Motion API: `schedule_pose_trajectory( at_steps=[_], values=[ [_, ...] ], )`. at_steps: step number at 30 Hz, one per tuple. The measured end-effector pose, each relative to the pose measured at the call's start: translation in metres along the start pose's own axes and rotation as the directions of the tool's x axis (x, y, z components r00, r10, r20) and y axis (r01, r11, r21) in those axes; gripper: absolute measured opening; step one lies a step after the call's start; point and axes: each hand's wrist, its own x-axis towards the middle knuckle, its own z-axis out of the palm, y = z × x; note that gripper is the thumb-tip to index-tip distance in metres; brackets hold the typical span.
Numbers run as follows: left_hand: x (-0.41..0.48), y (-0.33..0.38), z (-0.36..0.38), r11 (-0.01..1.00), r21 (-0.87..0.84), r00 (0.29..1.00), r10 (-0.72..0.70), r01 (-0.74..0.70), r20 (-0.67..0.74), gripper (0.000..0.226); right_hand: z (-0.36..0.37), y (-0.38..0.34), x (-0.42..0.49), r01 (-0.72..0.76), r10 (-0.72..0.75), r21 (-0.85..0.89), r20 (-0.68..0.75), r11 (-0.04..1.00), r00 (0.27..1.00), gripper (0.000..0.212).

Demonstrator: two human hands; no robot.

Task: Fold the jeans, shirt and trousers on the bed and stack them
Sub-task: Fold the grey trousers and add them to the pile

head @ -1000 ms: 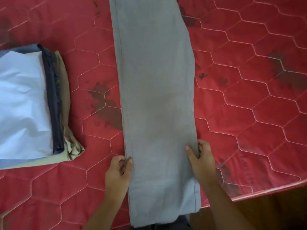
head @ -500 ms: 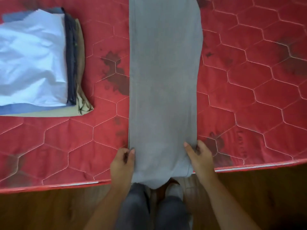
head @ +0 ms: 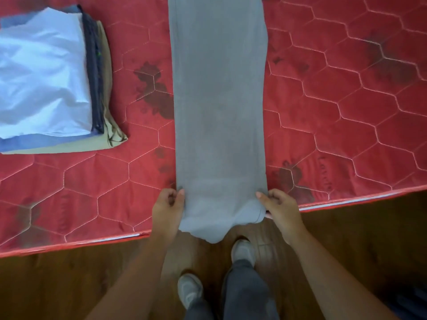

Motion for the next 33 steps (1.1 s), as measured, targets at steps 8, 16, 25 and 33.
schedule_pose_trajectory(
  at_steps=[8, 16, 25, 33],
  values=[
    [-0.041, -0.033, -0.022, 0.98, -0.131, 0.962, -0.112, 0.149, 0.249, 0.016, 0.002, 0.029, -0.051, -0.084, 0.077, 0.134, 0.052, 0.987, 0.996, 0.02],
    [-0.09, -0.044, -0.039, 0.958, -0.095, 0.914, -0.226, 0.271, 0.336, 0.009, 0.002, 0.03, -0.099, -0.114, 0.094, 0.159, 0.124, 0.981, 0.988, 0.008],
    [-0.141, -0.052, -0.055, 0.95, -0.117, 0.943, -0.262, 0.29, 0.207, 0.02, 0.008, 0.052, -0.148, -0.143, 0.145, 0.051, -0.033, 0.988, 0.989, 0.011],
    [-0.148, -0.045, -0.048, 0.949, -0.068, 0.947, -0.298, 0.307, 0.119, 0.024, 0.004, 0.055, -0.145, -0.162, 0.165, 0.031, -0.172, 0.986, 0.971, 0.034]
  ],
)
